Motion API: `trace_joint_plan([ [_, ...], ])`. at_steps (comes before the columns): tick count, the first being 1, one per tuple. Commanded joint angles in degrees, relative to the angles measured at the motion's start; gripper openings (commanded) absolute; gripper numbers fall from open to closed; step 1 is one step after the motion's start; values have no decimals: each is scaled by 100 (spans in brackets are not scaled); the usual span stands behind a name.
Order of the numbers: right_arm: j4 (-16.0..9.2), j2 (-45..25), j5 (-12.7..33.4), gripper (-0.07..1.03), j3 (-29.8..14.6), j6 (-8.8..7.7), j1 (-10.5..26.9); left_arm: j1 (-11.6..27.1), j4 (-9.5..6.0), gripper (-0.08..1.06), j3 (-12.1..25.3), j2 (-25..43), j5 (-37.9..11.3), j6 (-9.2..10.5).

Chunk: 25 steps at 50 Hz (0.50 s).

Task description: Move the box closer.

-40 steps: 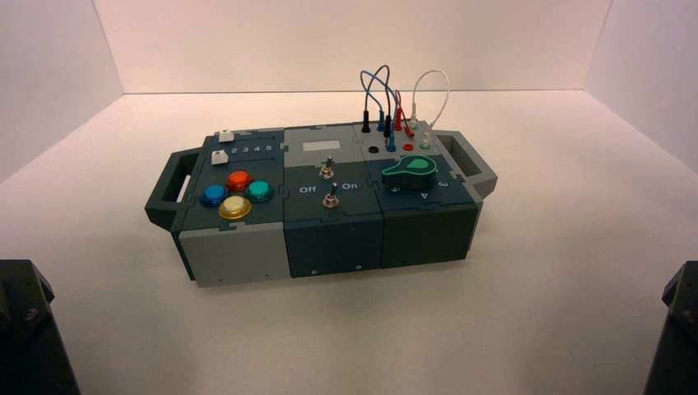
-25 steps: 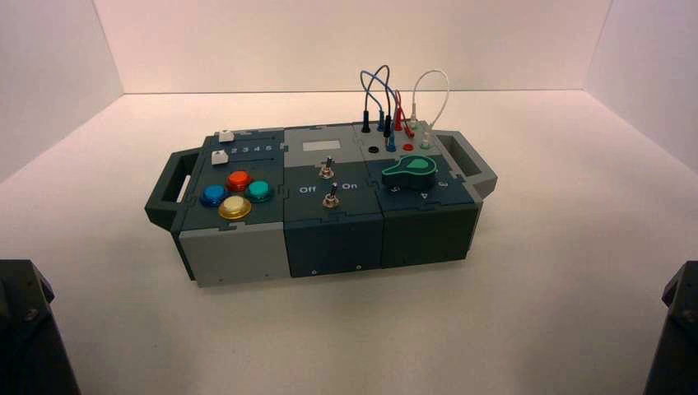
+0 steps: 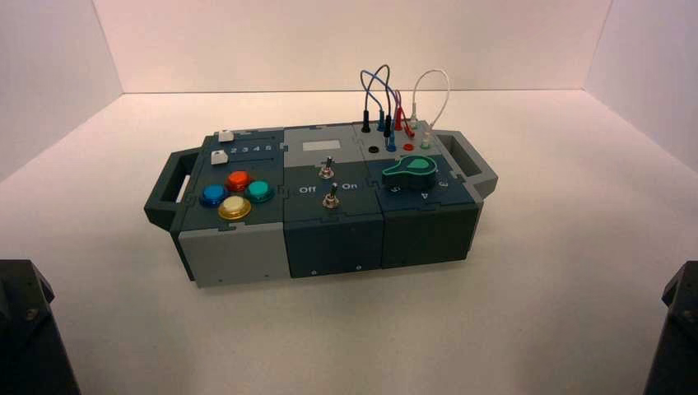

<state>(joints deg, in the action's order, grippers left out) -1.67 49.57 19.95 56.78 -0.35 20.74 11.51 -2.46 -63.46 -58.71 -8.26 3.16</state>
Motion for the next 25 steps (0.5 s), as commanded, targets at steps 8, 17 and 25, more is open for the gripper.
trace_joint_plan([
  [8,-114,-694,149,-2,-809,9,26,360,9,-3,1327,1283,-1397,-167],
  [17,-176,-1872,369,-2,-1573,-9,158,598,-9,-3,2153,2584,-2065,-325],
  [25,-176,-3331,694,-2,-2470,-18,448,642,-105,-3,2795,4052,-2575,-308],
])
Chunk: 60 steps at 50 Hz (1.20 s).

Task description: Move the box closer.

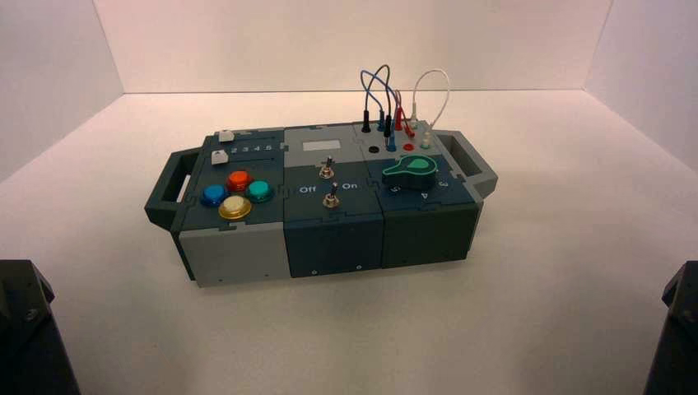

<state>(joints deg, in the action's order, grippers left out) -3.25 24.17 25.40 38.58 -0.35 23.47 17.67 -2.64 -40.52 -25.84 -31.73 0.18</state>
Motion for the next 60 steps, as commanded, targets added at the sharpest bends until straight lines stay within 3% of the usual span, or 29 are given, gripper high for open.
trace_joint_plan([
  [1,-18,-993,193,-2,-782,-18,193,26,-114,-3,563,949,-255,-9],
  [11,-35,-2487,580,-2,-1714,-18,448,79,-308,-3,914,2171,-360,97],
  [23,-114,-3700,809,-2,-2417,-9,633,308,-352,-3,1266,3252,-272,114],
  [37,-141,-4649,932,-2,-2364,-18,633,642,-413,-3,1239,3911,-149,123],
  [60,-141,-4614,976,-2,-1837,-18,633,932,-413,-3,835,3999,-105,88],
])
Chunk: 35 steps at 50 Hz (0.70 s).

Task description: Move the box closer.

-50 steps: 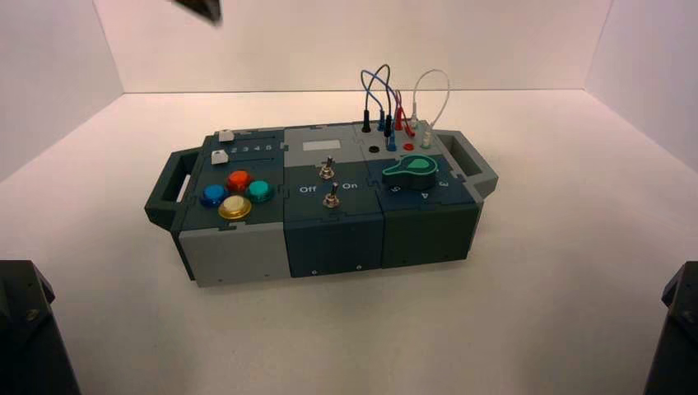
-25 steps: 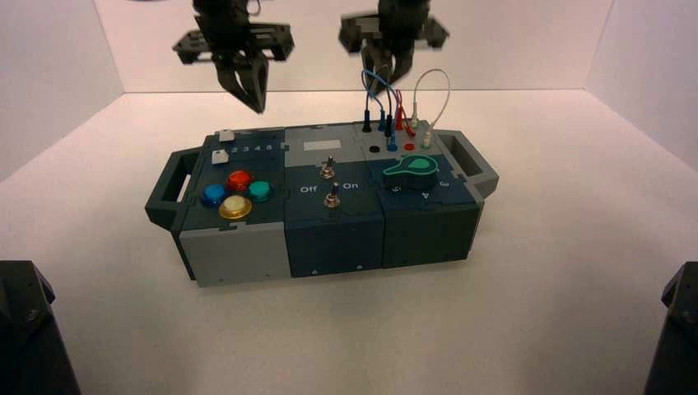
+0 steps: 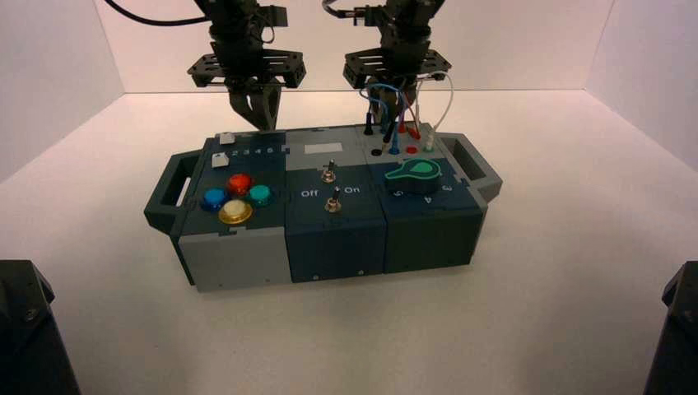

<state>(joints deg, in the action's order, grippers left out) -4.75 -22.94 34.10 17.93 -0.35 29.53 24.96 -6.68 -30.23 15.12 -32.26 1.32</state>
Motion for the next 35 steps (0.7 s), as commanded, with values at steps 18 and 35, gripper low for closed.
trace_joint_plan([
  [18,-26,466,114,-2,896,9,26,642,-18,-3,-668,-448,-70,-18],
  [35,-246,1151,-158,-2,1890,26,44,888,-53,-3,-1134,-905,-88,70],
])
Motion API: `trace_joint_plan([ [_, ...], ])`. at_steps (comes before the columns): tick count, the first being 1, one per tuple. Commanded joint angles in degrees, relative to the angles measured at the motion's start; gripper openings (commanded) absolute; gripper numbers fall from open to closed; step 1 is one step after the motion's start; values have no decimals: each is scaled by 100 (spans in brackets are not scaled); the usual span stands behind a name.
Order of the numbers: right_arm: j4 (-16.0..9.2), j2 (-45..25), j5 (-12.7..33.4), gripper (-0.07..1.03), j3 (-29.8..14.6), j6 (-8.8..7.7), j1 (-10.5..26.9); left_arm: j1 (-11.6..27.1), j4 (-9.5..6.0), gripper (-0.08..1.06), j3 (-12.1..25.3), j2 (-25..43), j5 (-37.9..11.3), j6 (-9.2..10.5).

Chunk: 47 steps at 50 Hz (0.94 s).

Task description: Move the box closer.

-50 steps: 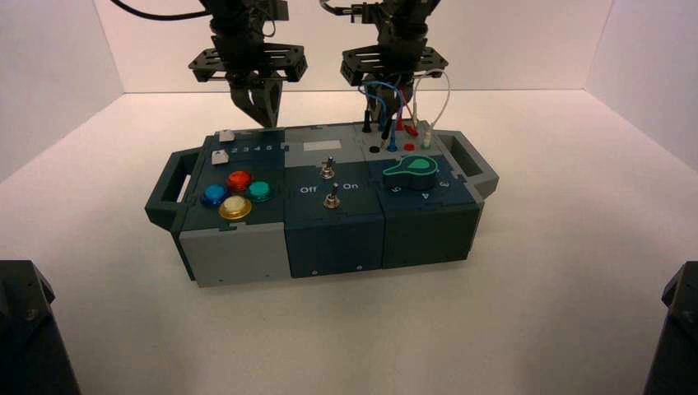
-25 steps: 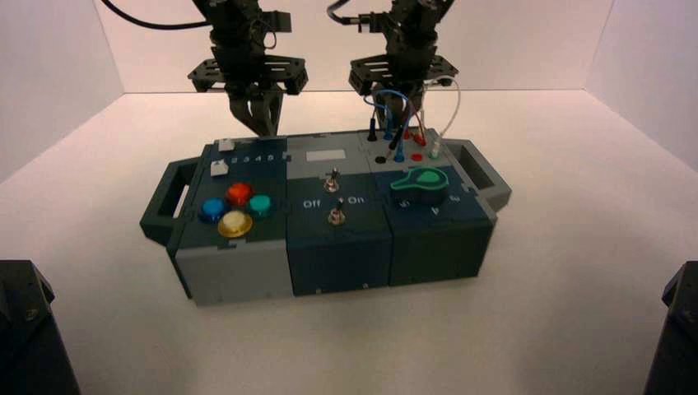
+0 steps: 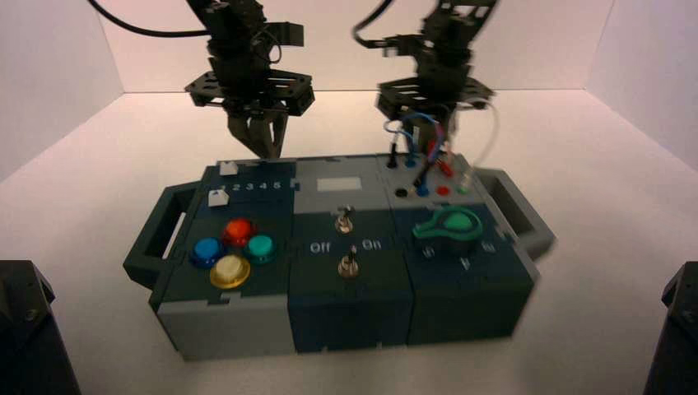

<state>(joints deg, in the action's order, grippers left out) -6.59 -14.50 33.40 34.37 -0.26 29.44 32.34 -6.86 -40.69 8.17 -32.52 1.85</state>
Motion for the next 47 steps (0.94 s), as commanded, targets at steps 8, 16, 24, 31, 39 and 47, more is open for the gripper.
trace_joint_plan([
  [8,-62,352,-123,-2,176,0,53,158,-44,-3,-123,-185,18,18],
  [16,35,387,-123,-3,-202,-9,26,70,35,-3,88,-308,290,18],
  [24,264,571,-26,-2,-729,-9,26,-211,149,-3,580,-580,202,0],
  [31,650,914,105,-2,-1055,-9,26,-272,308,-3,914,-1011,44,0],
  [39,809,1222,255,-2,-1195,-9,26,-290,334,-3,1099,-1389,-70,18],
  [47,782,1644,510,-3,-1099,0,44,-299,325,-3,1213,-1793,-360,18],
])
